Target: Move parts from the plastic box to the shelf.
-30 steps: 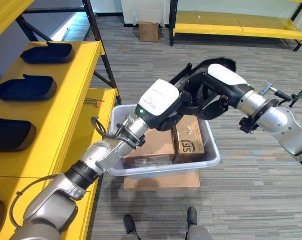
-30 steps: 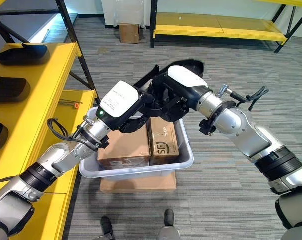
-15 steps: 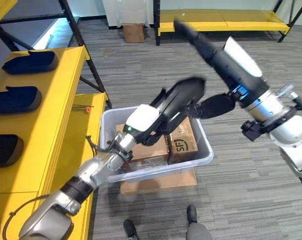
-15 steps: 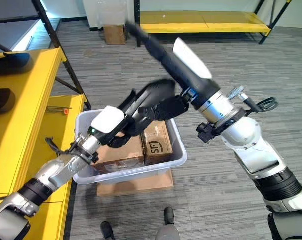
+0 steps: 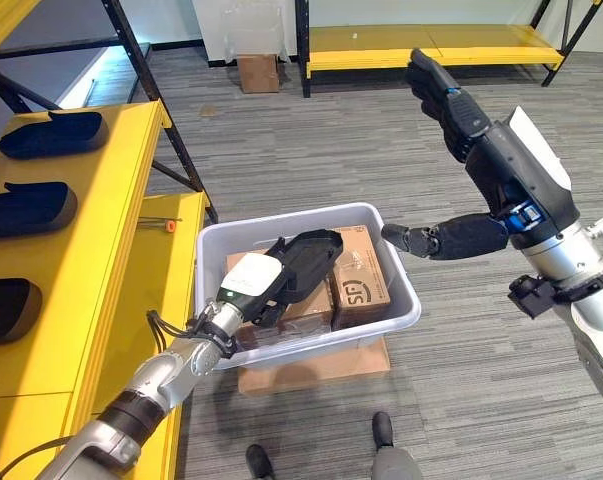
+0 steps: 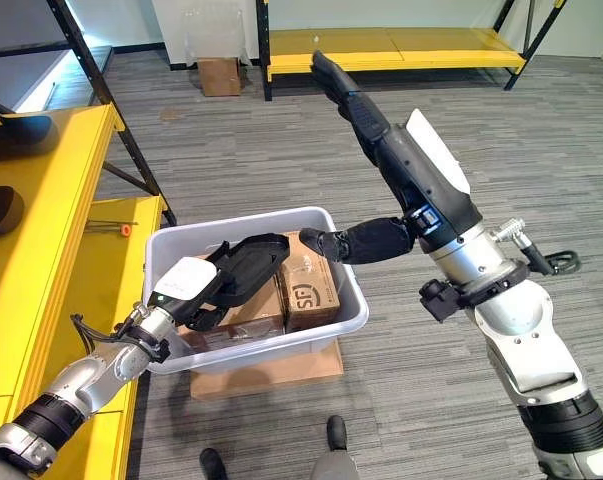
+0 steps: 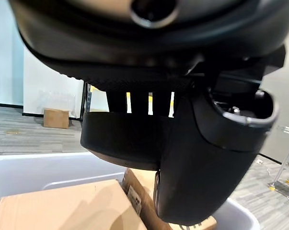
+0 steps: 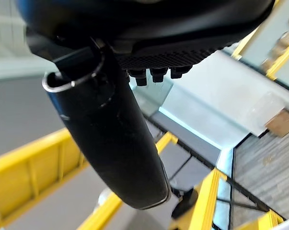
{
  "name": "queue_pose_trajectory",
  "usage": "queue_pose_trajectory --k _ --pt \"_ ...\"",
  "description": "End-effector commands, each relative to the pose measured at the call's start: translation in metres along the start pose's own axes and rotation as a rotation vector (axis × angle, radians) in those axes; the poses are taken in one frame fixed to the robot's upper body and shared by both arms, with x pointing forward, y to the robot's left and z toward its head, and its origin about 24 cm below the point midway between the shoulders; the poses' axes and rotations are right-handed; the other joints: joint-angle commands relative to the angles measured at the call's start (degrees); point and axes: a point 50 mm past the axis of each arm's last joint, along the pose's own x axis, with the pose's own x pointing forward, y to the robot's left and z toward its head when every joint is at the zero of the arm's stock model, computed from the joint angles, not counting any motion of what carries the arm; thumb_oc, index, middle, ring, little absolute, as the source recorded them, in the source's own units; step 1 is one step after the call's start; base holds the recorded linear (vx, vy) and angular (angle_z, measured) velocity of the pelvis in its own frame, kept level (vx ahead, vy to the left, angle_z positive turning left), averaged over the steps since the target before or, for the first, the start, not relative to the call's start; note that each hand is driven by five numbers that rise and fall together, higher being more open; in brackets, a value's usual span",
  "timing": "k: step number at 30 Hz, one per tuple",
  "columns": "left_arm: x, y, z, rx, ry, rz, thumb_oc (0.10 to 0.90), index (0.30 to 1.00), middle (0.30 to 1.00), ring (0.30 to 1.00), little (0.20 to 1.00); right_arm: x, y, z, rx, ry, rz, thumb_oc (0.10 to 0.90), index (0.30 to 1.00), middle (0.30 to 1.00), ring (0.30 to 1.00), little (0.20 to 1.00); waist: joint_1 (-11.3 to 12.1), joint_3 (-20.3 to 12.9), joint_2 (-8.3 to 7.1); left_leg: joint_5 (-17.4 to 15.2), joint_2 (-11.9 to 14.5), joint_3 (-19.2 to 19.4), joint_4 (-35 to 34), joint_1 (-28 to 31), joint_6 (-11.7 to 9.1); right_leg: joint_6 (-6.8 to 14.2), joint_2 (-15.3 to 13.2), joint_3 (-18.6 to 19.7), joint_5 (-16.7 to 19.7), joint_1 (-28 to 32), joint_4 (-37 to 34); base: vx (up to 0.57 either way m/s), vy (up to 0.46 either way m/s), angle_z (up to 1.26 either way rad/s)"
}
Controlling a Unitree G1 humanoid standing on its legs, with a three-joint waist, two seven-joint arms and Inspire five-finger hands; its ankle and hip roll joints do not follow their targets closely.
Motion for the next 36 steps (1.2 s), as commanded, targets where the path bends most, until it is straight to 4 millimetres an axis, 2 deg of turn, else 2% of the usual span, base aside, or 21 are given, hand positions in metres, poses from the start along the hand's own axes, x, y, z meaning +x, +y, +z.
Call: queue_pose_trajectory --k 1,8,11,14,19,22,24,25,26,27,28,29,32,33,34,35,36 --pt "0.014 0.066 0.007 -0.014 -0.094 0.305 0.400 0.300 0.300 0.300 0.300 0.005 -0.024 0.031 -0.023 -0.188 -0.110 0.900 1.000 1.000 1.000 1.000 1.3 -6.6 0.65 -4.2 5.0 0.7 -0.4 6.5 -4.1 2.6 -2.0 2.6 -6.2 2.4 6.5 -0.01 -0.011 -0.06" --pt "-0.009 0.084 0.005 -0.057 -0.105 0.381 0.400 0.300 0.300 0.300 0.300 -0.017 -0.022 0.018 0.013 -0.102 -0.163 0.900 1.000 1.000 1.000 1.000 1.3 -6.1 1.76 -3.8 5.1 0.6 -0.4 6.7 -4.3 2.3 -1.8 3.0 -6.7 2.2 7.0 -0.01 -0.017 -0.05" --pt "-0.028 0.099 0.014 -0.105 -0.162 0.448 0.400 0.300 0.300 0.300 0.300 -0.028 -0.018 0.012 0.019 -0.053 -0.183 0.900 1.000 1.000 1.000 1.000 1.6 -5.7 3.15 -3.3 5.3 0.2 -0.2 6.8 -4.3 1.6 -1.5 3.4 -7.6 2.3 7.8 -0.03 -0.041 -0.03" --pt "-0.036 0.106 0.017 -0.110 -0.181 0.483 0.400 0.300 0.300 0.300 0.300 -0.031 -0.015 0.008 0.028 -0.034 -0.189 0.900 1.000 1.000 1.000 1.000 1.7 -5.6 3.86 -2.9 5.7 0.0 -0.1 6.9 -4.4 1.1 -1.1 3.5 -8.3 2.4 8.4 -0.03 -0.052 -0.02" --pt "-0.045 0.114 0.023 -0.156 -0.205 0.538 0.400 0.300 0.300 0.300 0.300 -0.038 -0.011 -0.003 0.051 0.009 -0.241 0.900 1.000 1.000 1.000 1.000 2.5 -4.5 5.76 -1.0 7.2 -1.7 1.3 6.3 -5.0 -0.8 0.9 3.0 -10.9 2.6 10.9 -0.06 -0.095 0.00" --pt "-0.047 0.117 0.026 -0.172 -0.212 0.559 0.400 0.300 0.300 0.300 0.300 -0.033 -0.006 -0.004 0.057 0.008 -0.213 0.900 1.000 1.000 1.000 1.000 3.2 -3.5 6.81 1.3 9.0 -3.3 3.2 5.1 -5.6 -2.5 3.0 2.6 -12.7 1.9 13.6 -0.12 -0.182 0.04" --pt "-0.054 0.111 0.026 -0.189 -0.193 0.551 0.400 0.300 0.300 0.300 0.300 -0.027 0.003 -0.004 0.084 -0.006 -0.151 0.900 1.000 1.000 1.000 1.000 4.9 -1.3 7.77 5.3 12.0 -5.5 5.2 3.5 -6.7 -4.8 6.5 1.8 -15.0 0.3 17.6 -0.21 -0.305 0.08" --pt "-0.055 0.111 0.026 -0.188 -0.189 0.552 0.400 0.300 0.300 0.300 0.300 -0.026 0.004 -0.004 0.085 -0.007 -0.149 0.900 1.000 1.000 1.000 1.000 4.7 -1.2 7.95 5.5 12.3 -5.6 5.1 3.5 -6.8 -5.0 6.7 1.7 -15.2 0.2 17.9 -0.26 -0.387 0.10" --pt "-0.063 0.107 0.025 -0.187 -0.168 0.540 0.400 0.300 0.300 0.300 0.300 -0.021 0.007 -0.003 0.111 -0.023 -0.126 0.900 1.000 1.000 1.000 1.000 6.8 0.5 8.62 11.5 14.2 -7.8 4.3 2.0 -8.6 -6.2 8.9 0.8 -15.8 -0.2 18.1 -0.18 -0.255 0.06" --pt "-0.064 0.107 0.025 -0.187 -0.166 0.541 0.400 0.300 0.300 0.300 0.300 -0.020 0.007 -0.003 0.112 -0.024 -0.125 0.900 1.000 1.000 1.000 1.000 6.6 0.5 8.76 11.9 14.4 -8.0 4.0 1.9 -8.8 -6.3 9.1 0.6 -15.8 -0.3 18.1 -0.34 -0.335 0.14" --pt "-0.063 0.109 0.026 -0.180 -0.171 0.549 0.400 0.300 0.300 0.300 0.300 -0.016 0.008 -0.001 0.118 -0.040 -0.113 0.900 1.000 1.000 1.000 1.000 7.1 1.6 8.92 16.7 14.9 -7.2 3.1 -0.9 -9.5 -6.9 9.1 -1.9 -15.7 -0.2 17.2 -0.25 -0.170 0.32" --pt "-0.061 0.110 0.027 -0.176 -0.179 0.552 0.400 0.300 0.300 0.300 0.300 -0.015 0.007 -0.001 0.114 -0.042 -0.113 0.900 1.000 1.000 1.000 1.000 7.1 2.2 8.60 16.5 14.5 -5.4 3.8 -1.8 -9.1 -7.3 8.7 -2.9 -15.5 -0.3 17.0 -0.34 -0.242 0.85" --pt "-0.057 0.114 0.033 -0.176 -0.222 0.569 0.400 0.300 0.300 0.300 0.300 -0.013 0.008 0.000 0.109 -0.052 -0.131 0.900 1.000 1.000 1.000 1.000 6.6 2.2 6.88 7.9 11.4 -1.8 13.3 -2.6 -6.7 -7.1 6.1 -6.0 -13.4 -1.1 14.9 -0.24 -0.190 0.86" --pt "-0.055 0.115 0.034 -0.180 -0.232 0.579 0.400 0.300 0.300 0.300 0.300 -0.014 0.008 0.001 0.111 -0.057 -0.134 0.900 1.000 1.000 1.000 1.000 6.3 1.9 6.32 4.8 10.8 -0.4 16.3 -2.1 -6.4 -7.0 5.3 -7.2 -12.9 -1.2 14.3 -0.14 -0.200 0.68" --pt "-0.053 0.118 0.037 -0.178 -0.246 0.589 0.400 0.300 0.300 0.300 0.300 -0.014 0.008 0.004 0.111 -0.068 -0.133 0.900 1.000 1.000 1.000 1.000 5.9 1.7 5.69 1.7 10.7 1.0 22.5 -1.6 -6.1 -7.2 4.8 -8.8 -12.4 -0.9 13.2 -0.11 -0.176 0.73" --pt "-0.052 0.119 0.039 -0.181 -0.257 0.592 0.400 0.300 0.300 0.300 0.300 -0.015 0.008 0.006 0.118 -0.079 -0.141 0.900 1.000 1.000 1.000 1.000 5.4 1.3 5.74 -0.4 10.7 2.5 24.2 -0.4 -5.9 -7.3 4.7 -10.7 -12.3 -1.0 12.9 -0.03 -0.173 0.81" --pt "-0.052 0.120 0.040 -0.178 -0.264 0.596 0.400 0.300 0.300 0.300 0.300 -0.015 0.007 0.007 0.122 -0.088 -0.150 0.900 1.000 1.000 1.000 1.000 4.9 0.5 5.74 -2.1 10.4 3.7 27.3 1.7 -6.7 -7.2 4.9 -11.9 -13.0 -0.8 12.7 -0.01 -0.105 1.01"
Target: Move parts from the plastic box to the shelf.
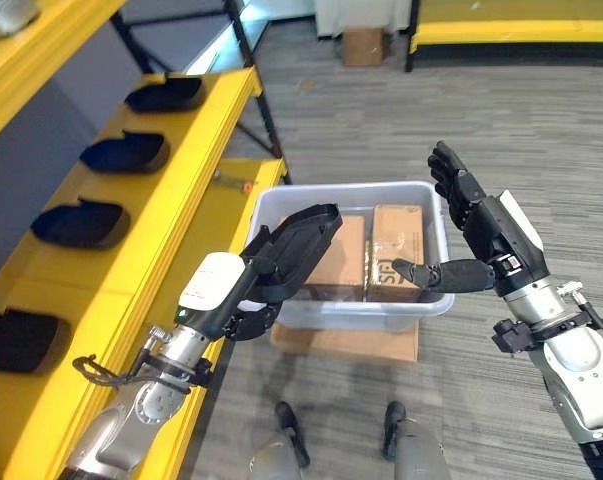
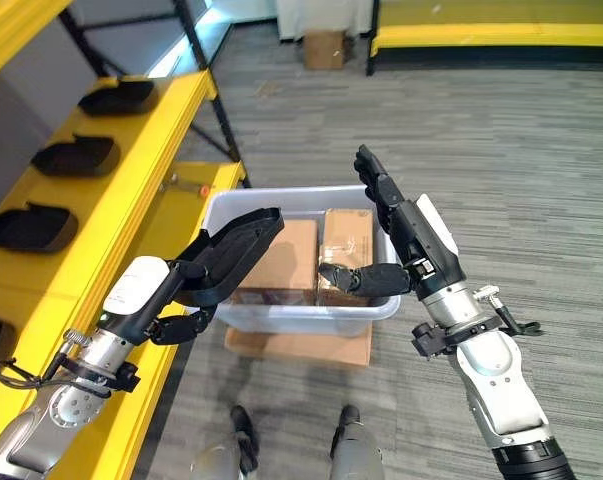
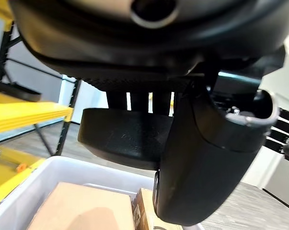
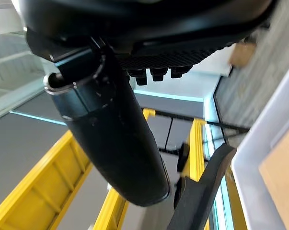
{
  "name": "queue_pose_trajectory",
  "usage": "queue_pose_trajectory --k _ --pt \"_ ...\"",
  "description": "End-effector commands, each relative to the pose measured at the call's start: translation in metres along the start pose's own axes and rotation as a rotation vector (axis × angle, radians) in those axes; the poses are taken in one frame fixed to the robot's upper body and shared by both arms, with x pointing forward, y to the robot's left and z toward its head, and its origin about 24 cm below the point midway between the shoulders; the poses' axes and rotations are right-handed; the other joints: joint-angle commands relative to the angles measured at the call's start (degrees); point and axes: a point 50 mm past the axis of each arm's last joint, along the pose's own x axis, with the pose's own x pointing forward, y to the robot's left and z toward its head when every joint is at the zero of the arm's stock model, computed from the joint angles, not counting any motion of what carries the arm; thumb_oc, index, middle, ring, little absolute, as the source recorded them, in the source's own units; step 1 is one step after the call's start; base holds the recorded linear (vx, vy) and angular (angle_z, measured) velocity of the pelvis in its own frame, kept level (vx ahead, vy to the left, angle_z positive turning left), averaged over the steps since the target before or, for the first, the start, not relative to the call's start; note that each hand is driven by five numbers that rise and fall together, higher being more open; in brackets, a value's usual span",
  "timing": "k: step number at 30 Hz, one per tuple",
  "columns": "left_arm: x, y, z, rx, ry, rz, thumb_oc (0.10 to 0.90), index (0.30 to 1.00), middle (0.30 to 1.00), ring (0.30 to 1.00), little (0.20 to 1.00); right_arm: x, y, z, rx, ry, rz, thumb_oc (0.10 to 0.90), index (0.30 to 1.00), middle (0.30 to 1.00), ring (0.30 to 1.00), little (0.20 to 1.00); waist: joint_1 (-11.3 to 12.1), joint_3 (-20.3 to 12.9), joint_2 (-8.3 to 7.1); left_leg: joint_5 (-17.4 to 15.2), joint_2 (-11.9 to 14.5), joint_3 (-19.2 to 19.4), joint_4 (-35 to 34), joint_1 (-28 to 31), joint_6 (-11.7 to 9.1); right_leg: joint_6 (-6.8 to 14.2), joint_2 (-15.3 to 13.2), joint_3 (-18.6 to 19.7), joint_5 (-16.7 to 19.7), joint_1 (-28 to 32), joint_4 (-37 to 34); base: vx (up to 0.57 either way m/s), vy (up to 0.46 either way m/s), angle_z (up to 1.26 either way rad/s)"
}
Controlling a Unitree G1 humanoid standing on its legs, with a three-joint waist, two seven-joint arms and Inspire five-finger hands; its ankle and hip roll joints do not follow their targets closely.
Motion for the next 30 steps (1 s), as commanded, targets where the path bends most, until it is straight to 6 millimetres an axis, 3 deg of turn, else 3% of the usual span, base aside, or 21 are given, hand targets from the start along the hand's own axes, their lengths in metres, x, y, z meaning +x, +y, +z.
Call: queue_pose_trajectory --k 1,2,3,6,8,11,14,26,30 --pt "0.028 0.063 0.036 0.038 -0.248 0.339 0.400 0.300 0.300 0.300 0.300 0.015 -0.012 0.062 -0.043 -0.353 -0.041 0.900 1.000 1.000 1.000 1.000 -3.1 -6.2 1.27 1.4 6.0 -0.6 -4.2 12.0 -6.3 7.5 5.0 -2.2 -3.9 9.2 -6.6 0.03 -0.058 1.02" --pt "0.028 0.063 0.036 0.037 -0.249 0.337 0.400 0.300 0.300 0.300 0.300 0.015 -0.012 0.062 -0.043 -0.352 -0.043 0.900 1.000 1.000 1.000 1.000 -3.2 -6.1 1.36 1.1 6.0 -0.8 -4.3 12.2 -6.2 7.6 5.0 -2.5 -4.1 9.4 -6.4 -0.08 0.026 1.42" --pt "0.033 0.068 0.043 0.042 -0.291 0.353 0.400 0.300 0.300 0.300 0.300 0.010 -0.016 0.065 -0.045 -0.364 -0.076 0.900 1.000 1.000 1.000 1.000 -5.2 -6.5 2.33 0.3 7.5 2.6 -4.5 16.0 -6.2 7.7 4.2 -6.8 -4.3 7.9 -3.5 -0.05 0.028 1.23" --pt "0.040 0.072 0.049 0.039 -0.332 0.371 0.400 0.300 0.300 0.300 0.300 0.008 -0.018 0.066 -0.049 -0.371 -0.104 0.900 1.000 1.000 1.000 1.000 -6.3 -6.0 3.22 -0.5 7.6 3.8 -8.3 18.0 -6.2 8.6 2.2 -9.4 -3.8 5.4 0.1 -0.11 0.114 1.03" --pt "0.044 0.073 0.053 0.045 -0.361 0.370 0.400 0.300 0.300 0.300 0.300 0.005 -0.021 0.065 -0.070 -0.363 -0.128 0.900 1.000 1.000 1.000 1.000 -7.0 -5.9 3.72 -3.5 5.5 4.5 -15.0 19.1 -5.1 10.2 -0.5 -10.0 -2.4 3.9 2.2 -0.06 0.210 0.71" --pt "0.046 0.071 0.056 0.041 -0.380 0.360 0.400 0.300 0.300 0.300 0.300 0.001 -0.022 0.065 -0.072 -0.361 -0.149 0.900 1.000 1.000 1.000 1.000 -6.6 -5.6 3.28 -3.7 3.6 3.4 -17.4 18.9 -4.7 11.6 -2.8 -9.6 0.1 3.8 1.7 0.00 0.219 0.69" --pt "0.048 0.076 0.059 0.061 -0.406 0.382 0.400 0.300 0.300 0.300 0.300 -0.005 -0.021 0.057 -0.053 -0.328 -0.178 0.900 1.000 1.000 1.000 1.000 -6.0 -5.5 1.45 -5.9 1.1 4.1 -20.2 18.7 -3.8 13.6 -6.1 -10.8 4.4 4.5 -1.1 -0.01 0.216 0.16" --pt "0.041 0.076 0.061 0.115 -0.417 0.392 0.400 0.300 0.300 0.300 0.300 -0.014 -0.016 0.044 -0.043 -0.253 -0.187 0.900 1.000 1.000 1.000 1.000 -3.9 -7.0 -3.31 -9.4 -4.3 1.6 -20.1 15.9 -1.8 17.8 -10.5 -13.5 12.3 9.6 -9.8 0.05 0.124 0.16" --pt "0.037 0.078 0.060 0.153 -0.419 0.384 0.400 0.300 0.300 0.300 0.300 -0.012 -0.010 0.041 -0.039 -0.239 -0.181 0.900 1.000 1.000 1.000 1.000 -2.4 -7.1 -5.31 -11.8 -7.1 -1.1 -17.8 14.1 0.5 19.1 -13.1 -15.4 14.9 12.3 -10.4 0.06 0.206 0.39"
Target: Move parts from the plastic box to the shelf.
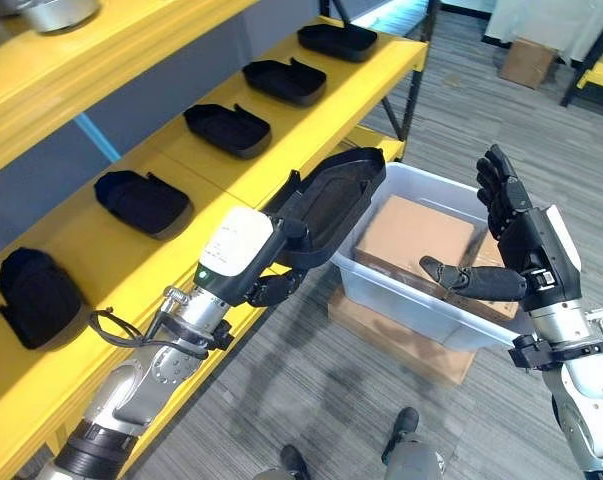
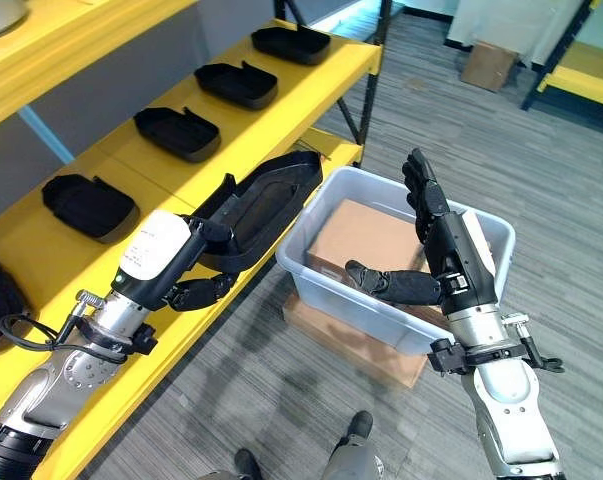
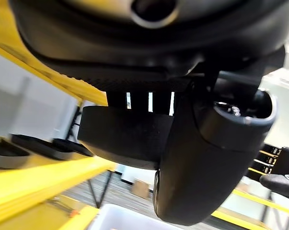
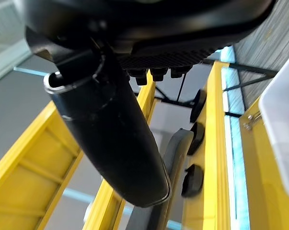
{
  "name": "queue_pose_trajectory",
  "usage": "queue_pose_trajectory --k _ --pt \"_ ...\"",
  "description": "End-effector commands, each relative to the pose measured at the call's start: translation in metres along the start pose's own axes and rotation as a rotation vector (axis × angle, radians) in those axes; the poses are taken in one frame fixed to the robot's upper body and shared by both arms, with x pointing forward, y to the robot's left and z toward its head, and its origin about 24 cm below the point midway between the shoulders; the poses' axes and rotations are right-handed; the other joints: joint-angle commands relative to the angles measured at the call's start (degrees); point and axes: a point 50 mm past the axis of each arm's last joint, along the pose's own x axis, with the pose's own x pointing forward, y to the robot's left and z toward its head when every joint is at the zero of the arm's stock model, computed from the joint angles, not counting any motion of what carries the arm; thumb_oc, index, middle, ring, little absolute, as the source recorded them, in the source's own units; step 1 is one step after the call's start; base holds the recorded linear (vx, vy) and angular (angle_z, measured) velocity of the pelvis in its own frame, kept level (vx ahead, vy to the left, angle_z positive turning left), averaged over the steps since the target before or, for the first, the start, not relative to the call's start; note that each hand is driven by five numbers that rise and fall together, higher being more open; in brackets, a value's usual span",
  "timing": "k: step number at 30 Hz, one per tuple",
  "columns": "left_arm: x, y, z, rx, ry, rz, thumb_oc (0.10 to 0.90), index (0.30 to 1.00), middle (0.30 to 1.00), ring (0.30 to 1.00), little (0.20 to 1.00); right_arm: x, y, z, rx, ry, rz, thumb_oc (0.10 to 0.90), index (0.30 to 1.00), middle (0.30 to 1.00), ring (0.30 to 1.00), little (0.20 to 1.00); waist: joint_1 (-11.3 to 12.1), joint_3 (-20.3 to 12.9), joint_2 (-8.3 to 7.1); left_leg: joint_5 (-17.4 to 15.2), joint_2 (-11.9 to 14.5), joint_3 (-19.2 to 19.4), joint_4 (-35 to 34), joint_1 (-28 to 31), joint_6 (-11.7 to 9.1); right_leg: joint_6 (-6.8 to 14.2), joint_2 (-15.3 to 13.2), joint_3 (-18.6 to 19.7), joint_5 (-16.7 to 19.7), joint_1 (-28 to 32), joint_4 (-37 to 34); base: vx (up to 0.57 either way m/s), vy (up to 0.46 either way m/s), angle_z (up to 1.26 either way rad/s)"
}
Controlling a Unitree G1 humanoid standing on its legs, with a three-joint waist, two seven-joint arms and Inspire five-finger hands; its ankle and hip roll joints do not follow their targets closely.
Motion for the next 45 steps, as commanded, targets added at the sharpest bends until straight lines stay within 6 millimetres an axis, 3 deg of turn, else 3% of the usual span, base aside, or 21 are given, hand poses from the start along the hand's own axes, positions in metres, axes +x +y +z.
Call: queue_pose_trajectory --k 1,9,11,13,15,16,19,25,33,39,40,41,43,45 --pt "0.014 0.057 0.028 0.085 -0.209 0.295 0.400 0.300 0.300 0.300 0.300 0.015 0.007 0.045 -0.024 -0.281 0.009 0.900 1.000 1.000 1.000 1.000 -0.6 -4.1 -2.66 -5.7 0.7 -1.0 2.1 3.4 -0.7 10.1 -4.4 1.5 7.6 6.6 -5.9 0.04 0.174 0.57" --pt "0.013 0.054 0.028 0.127 -0.212 0.268 0.400 0.300 0.300 0.300 0.300 0.011 0.015 0.031 -0.019 -0.208 0.024 0.900 1.000 1.000 1.000 1.000 -1.3 -6.1 -4.07 -4.4 -4.5 -4.8 -5.9 5.6 2.1 10.7 -7.4 3.4 11.4 7.1 -5.3 0.05 0.151 0.49" --pt "0.013 0.052 0.028 0.120 -0.210 0.261 0.400 0.300 0.300 0.300 0.300 0.010 0.014 0.030 -0.014 -0.203 0.020 0.900 1.000 1.000 1.000 1.000 -4.0 -6.0 -4.43 -2.8 -4.7 -4.8 -7.8 6.5 2.5 9.9 -5.3 12.0 11.8 3.8 -4.6 0.00 0.076 0.34" --pt "0.016 0.045 0.024 0.080 -0.192 0.247 0.400 0.300 0.300 0.300 0.300 0.007 0.012 0.027 -0.010 -0.186 0.013 0.900 1.000 1.000 1.000 1.000 -7.4 -5.9 -4.25 -1.9 -4.3 -7.2 -8.8 7.4 2.9 8.0 3.2 28.2 6.6 0.2 -3.8 0.04 0.096 0.59" --pt "0.019 0.038 0.022 0.034 -0.180 0.226 0.400 0.300 0.300 0.300 0.300 0.000 0.007 0.026 -0.015 -0.163 0.003 0.900 1.000 1.000 1.000 1.000 -8.5 -6.1 -4.22 -1.3 -3.9 -8.8 -9.3 7.6 3.0 6.4 10.5 37.2 1.2 -1.0 -2.3 0.08 0.050 0.24" --pt "0.020 0.034 0.022 0.008 -0.174 0.214 0.400 0.300 0.300 0.300 0.300 -0.005 0.003 0.025 -0.019 -0.151 -0.010 0.900 1.000 1.000 1.000 1.000 -8.9 -6.5 -4.32 -1.1 -3.9 -9.7 -9.4 7.3 3.0 5.7 13.1 39.1 -0.9 -1.0 -2.3 0.06 -0.005 0.43" --pt "0.024 0.027 0.022 -0.030 -0.168 0.195 0.400 0.300 0.300 0.300 0.300 -0.015 -0.005 0.026 -0.041 -0.136 -0.046 0.900 1.000 1.000 1.000 1.000 -9.2 -7.4 -4.70 -0.7 -3.8 -11.5 -9.2 6.1 2.6 5.0 15.3 38.8 -1.6 -0.6 -4.9 0.00 -0.078 0.56" --pt "0.022 0.028 0.022 -0.061 -0.152 0.202 0.400 0.300 0.300 0.300 0.300 -0.018 -0.008 0.022 -0.027 -0.123 -0.080 0.900 1.000 1.000 1.000 1.000 -7.5 -9.9 -5.19 0.5 -2.0 -11.1 -9.2 5.7 1.4 5.3 15.1 36.7 -0.5 3.5 -11.1 -0.03 -0.129 0.42" --pt "0.017 0.022 0.019 -0.091 -0.111 0.194 0.400 0.300 0.300 0.300 0.300 -0.021 -0.005 0.013 0.015 -0.085 -0.105 0.900 1.000 1.000 1.000 1.000 -6.5 -12.1 -4.13 0.7 -0.1 -11.0 -8.8 7.3 -0.1 4.0 16.0 35.0 -2.0 7.3 -13.3 0.01 -0.095 0.08" --pt "0.014 0.023 0.018 -0.083 -0.097 0.195 0.400 0.300 0.300 0.300 0.300 -0.017 -0.004 0.017 0.043 -0.117 -0.101 0.900 1.000 1.000 1.000 1.000 -5.5 -11.6 -3.05 1.3 1.7 -12.9 -7.1 7.0 -1.4 2.4 17.4 33.7 -3.8 8.6 -12.2 -0.02 -0.142 0.12" --pt "0.012 0.026 0.017 -0.072 -0.092 0.206 0.400 0.300 0.300 0.300 0.300 -0.012 -0.004 0.022 0.045 -0.152 -0.095 0.900 1.000 1.000 1.000 1.000 -4.5 -10.4 -2.40 2.8 2.6 -15.2 -7.2 5.8 -2.3 1.5 18.3 32.8 -4.3 8.9 -12.2 -0.27 -0.306 0.46" --pt "0.016 0.037 0.020 -0.023 -0.125 0.254 0.400 0.300 0.300 0.300 0.300 -0.004 -0.006 0.031 0.057 -0.210 -0.086 0.900 1.000 1.000 1.000 1.000 -3.5 -7.3 -2.09 4.2 2.3 -18.8 -3.9 1.2 -3.1 0.6 18.0 31.8 -3.7 7.9 -12.3 -0.42 -0.270 0.66" --pt "0.022 0.048 0.023 0.008 -0.155 0.303 0.400 0.300 0.300 0.300 0.300 -0.004 -0.012 0.036 0.049 -0.232 -0.115 0.900 1.000 1.000 1.000 1.000 -5.7 -5.3 -2.07 1.5 4.1 -15.9 5.1 -0.2 -3.1 0.3 15.3 29.2 -2.9 4.3 -10.0 -0.33 0.009 2.08" --pt "0.021 0.058 0.024 0.023 -0.158 0.359 0.400 0.300 0.300 0.300 0.300 -0.007 -0.012 0.039 0.046 -0.243 -0.128 0.900 1.000 1.000 1.000 1.000 -8.0 -5.9 -0.28 3.6 9.3 -10.7 4.7 3.9 -4.1 0.5 14.6 27.3 -3.4 1.3 -8.0 -0.18 0.244 2.19"
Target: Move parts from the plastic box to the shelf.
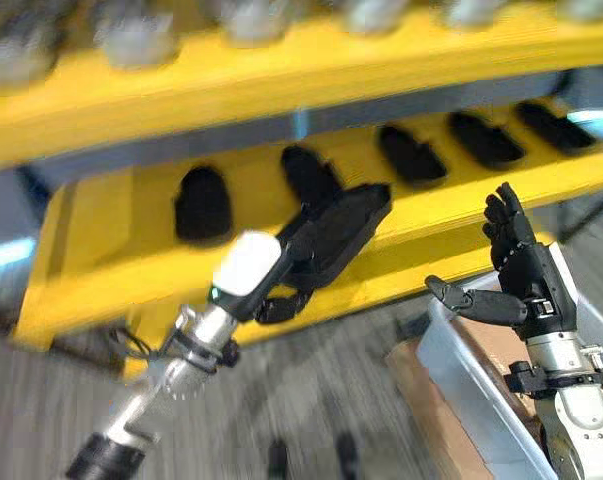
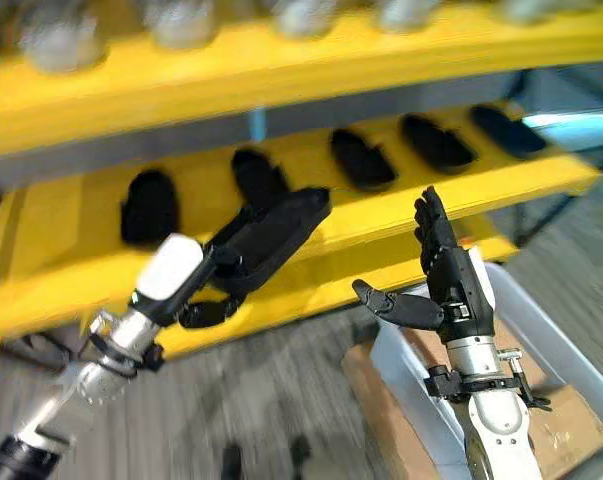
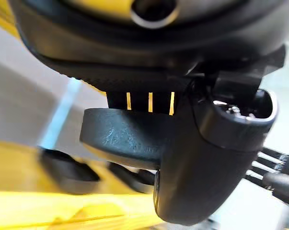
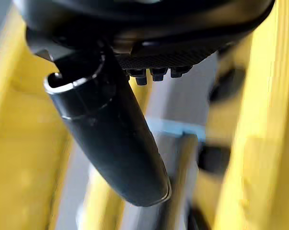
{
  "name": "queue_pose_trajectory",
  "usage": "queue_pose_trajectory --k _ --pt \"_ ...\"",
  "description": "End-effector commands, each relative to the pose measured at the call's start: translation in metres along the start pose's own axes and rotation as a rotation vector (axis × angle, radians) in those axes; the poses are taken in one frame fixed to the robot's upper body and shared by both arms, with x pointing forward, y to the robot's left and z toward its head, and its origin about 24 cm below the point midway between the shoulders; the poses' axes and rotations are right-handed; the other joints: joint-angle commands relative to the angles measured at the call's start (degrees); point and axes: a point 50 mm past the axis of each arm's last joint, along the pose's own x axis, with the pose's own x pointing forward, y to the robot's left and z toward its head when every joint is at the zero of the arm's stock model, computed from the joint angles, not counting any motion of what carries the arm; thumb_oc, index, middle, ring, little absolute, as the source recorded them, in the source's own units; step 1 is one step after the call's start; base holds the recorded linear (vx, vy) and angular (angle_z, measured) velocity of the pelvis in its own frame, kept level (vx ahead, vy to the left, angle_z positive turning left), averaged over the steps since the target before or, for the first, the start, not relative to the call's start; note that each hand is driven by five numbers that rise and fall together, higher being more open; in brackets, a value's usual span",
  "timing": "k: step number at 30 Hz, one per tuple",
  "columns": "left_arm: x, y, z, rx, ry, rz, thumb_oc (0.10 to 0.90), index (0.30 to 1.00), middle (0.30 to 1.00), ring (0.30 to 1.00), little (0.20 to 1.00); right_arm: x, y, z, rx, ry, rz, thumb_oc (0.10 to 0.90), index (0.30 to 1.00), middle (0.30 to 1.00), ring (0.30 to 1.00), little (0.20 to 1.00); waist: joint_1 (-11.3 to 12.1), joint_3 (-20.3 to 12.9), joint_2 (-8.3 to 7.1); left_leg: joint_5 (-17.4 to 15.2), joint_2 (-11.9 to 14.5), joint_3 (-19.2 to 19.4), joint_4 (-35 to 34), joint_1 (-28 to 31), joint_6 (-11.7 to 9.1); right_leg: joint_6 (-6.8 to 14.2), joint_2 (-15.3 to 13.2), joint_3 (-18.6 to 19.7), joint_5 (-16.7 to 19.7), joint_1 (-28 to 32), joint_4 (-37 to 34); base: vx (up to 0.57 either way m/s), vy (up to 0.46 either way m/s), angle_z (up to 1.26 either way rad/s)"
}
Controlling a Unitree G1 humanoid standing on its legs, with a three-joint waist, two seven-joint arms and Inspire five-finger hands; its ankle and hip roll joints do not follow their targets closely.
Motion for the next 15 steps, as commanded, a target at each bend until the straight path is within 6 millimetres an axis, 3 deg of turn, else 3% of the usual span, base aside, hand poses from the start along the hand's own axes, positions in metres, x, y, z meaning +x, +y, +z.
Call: queue_pose_trajectory --k 1,2,4,5,7,13,14,15 --pt "0.025 0.066 0.030 -0.013 -0.197 0.445 0.400 0.300 0.300 0.300 0.300 -0.004 -0.015 0.049 -0.030 -0.276 -0.098 0.900 1.000 1.000 1.000 1.000 -6.4 -4.1 3.81 8.9 11.4 10.0 -12.1 10.5 -2.2 10.7 -7.3 -4.2 0.6 2.3 -1.8 -0.30 0.439 0.81" --pt "0.032 0.067 0.035 -0.033 -0.230 0.463 0.400 0.300 0.300 0.300 0.300 -0.010 -0.021 0.051 -0.046 -0.277 -0.130 0.900 1.000 1.000 1.000 1.000 -7.5 -3.5 5.21 15.6 16.5 15.1 -17.9 10.3 -4.3 11.5 -10.0 -7.3 -1.2 -0.9 4.0 -0.26 0.487 2.52" --pt "0.042 0.065 0.040 -0.060 -0.273 0.463 0.400 0.300 0.300 0.300 0.300 -0.013 -0.026 0.051 -0.070 -0.274 -0.168 0.900 1.000 1.000 1.000 1.000 -7.0 -1.9 6.18 18.2 19.4 14.9 -21.0 7.2 -5.8 12.9 -13.3 -6.9 -3.3 -4.3 11.9 -0.04 0.368 2.53" --pt "0.042 0.063 0.039 -0.063 -0.270 0.458 0.400 0.300 0.300 0.300 0.300 -0.013 -0.025 0.052 -0.080 -0.278 -0.169 0.900 1.000 1.000 1.000 1.000 -6.5 -2.1 6.27 17.4 19.1 14.0 -20.7 6.8 -6.0 13.4 -13.5 -6.0 -3.2 -5.2 12.8 0.15 0.389 0.25" --pt "0.041 0.063 0.036 -0.039 -0.259 0.434 0.400 0.300 0.300 0.300 0.300 -0.023 -0.027 0.047 -0.076 -0.245 -0.210 0.900 1.000 1.000 1.000 1.000 -6.2 -2.5 4.96 12.1 18.0 16.2 -17.4 4.9 -6.2 14.5 -15.7 -6.4 -1.5 -1.3 9.3 0.31 0.325 -1.14" --pt "0.034 0.068 0.028 0.033 -0.237 0.420 0.400 0.300 0.300 0.300 0.300 -0.028 -0.024 0.036 -0.072 -0.177 -0.218 0.900 1.000 1.000 1.000 1.000 -4.7 -4.3 1.69 8.1 12.4 17.2 -17.6 5.8 -5.1 17.4 -18.8 -7.8 4.4 5.8 -1.9 0.24 0.248 -0.29" --pt "0.028 0.068 0.024 0.036 -0.207 0.424 0.400 0.300 0.300 0.300 0.300 -0.030 -0.024 0.033 -0.077 -0.152 -0.210 0.900 1.000 1.000 1.000 1.000 -3.9 -6.0 0.06 6.7 10.8 17.4 -17.8 6.4 -4.5 18.3 -19.3 -8.4 6.1 8.0 -4.7 0.30 0.181 -0.16" --pt "0.024 0.066 0.021 0.034 -0.182 0.421 0.400 0.300 0.300 0.300 0.300 -0.031 -0.025 0.031 -0.079 -0.141 -0.213 0.900 1.000 1.000 1.000 1.000 -3.7 -6.6 -0.44 6.5 10.4 17.8 -18.3 7.0 -4.4 18.6 -19.3 -8.5 6.8 8.3 -5.4 0.26 0.118 -0.12"
